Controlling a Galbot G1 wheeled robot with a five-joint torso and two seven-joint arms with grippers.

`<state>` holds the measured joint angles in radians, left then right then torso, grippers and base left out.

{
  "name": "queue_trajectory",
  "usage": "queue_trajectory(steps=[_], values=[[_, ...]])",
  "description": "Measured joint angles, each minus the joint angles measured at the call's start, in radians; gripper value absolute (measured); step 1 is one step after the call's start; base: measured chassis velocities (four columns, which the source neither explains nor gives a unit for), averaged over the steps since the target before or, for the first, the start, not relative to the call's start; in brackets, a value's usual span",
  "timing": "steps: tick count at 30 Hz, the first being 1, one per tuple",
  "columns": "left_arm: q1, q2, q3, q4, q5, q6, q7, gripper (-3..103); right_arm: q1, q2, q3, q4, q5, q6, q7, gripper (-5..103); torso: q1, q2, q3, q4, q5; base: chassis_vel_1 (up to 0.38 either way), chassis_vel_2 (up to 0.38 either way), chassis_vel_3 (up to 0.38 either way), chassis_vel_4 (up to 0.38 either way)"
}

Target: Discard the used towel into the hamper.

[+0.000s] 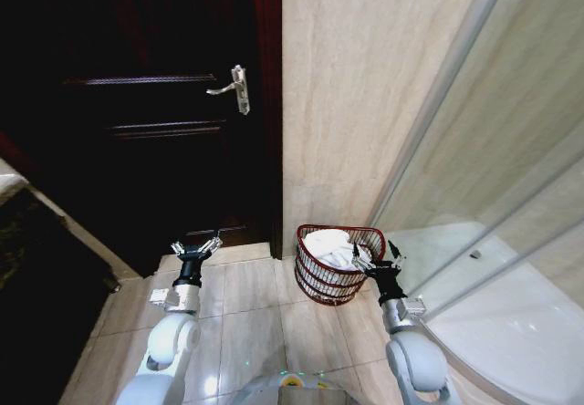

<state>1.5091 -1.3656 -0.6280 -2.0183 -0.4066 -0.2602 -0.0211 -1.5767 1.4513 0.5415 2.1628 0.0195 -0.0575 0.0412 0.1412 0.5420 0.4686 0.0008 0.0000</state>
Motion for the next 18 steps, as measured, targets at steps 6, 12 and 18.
queue_trajectory(steps=[6, 12, 18], values=[[-0.003, -0.004, 0.004, 0.001, 0.011, -0.003, 0.002, 100, 0.003, -0.001, 0.001, 0.008, 0.012, -0.014, 0.005, 100, 0.000, 0.000, 0.000, 0.0001, -0.0001, 0.077, 0.071, 0.083, 0.088], [0.000, -0.010, 0.005, -0.003, 0.034, -0.011, 0.000, 100, 0.006, -0.006, 0.001, 0.013, 0.022, -0.028, 0.011, 100, 0.000, 0.000, 0.000, 0.0002, 0.0001, 0.026, 0.031, 0.044, 0.033], [-0.001, -0.024, 0.011, -0.007, 0.058, -0.015, -0.008, 100, 0.003, -0.004, 0.003, 0.020, 0.025, -0.028, 0.020, 100, 0.000, 0.000, 0.000, -0.0002, 0.0000, 0.000, 0.000, 0.000, 0.000]])
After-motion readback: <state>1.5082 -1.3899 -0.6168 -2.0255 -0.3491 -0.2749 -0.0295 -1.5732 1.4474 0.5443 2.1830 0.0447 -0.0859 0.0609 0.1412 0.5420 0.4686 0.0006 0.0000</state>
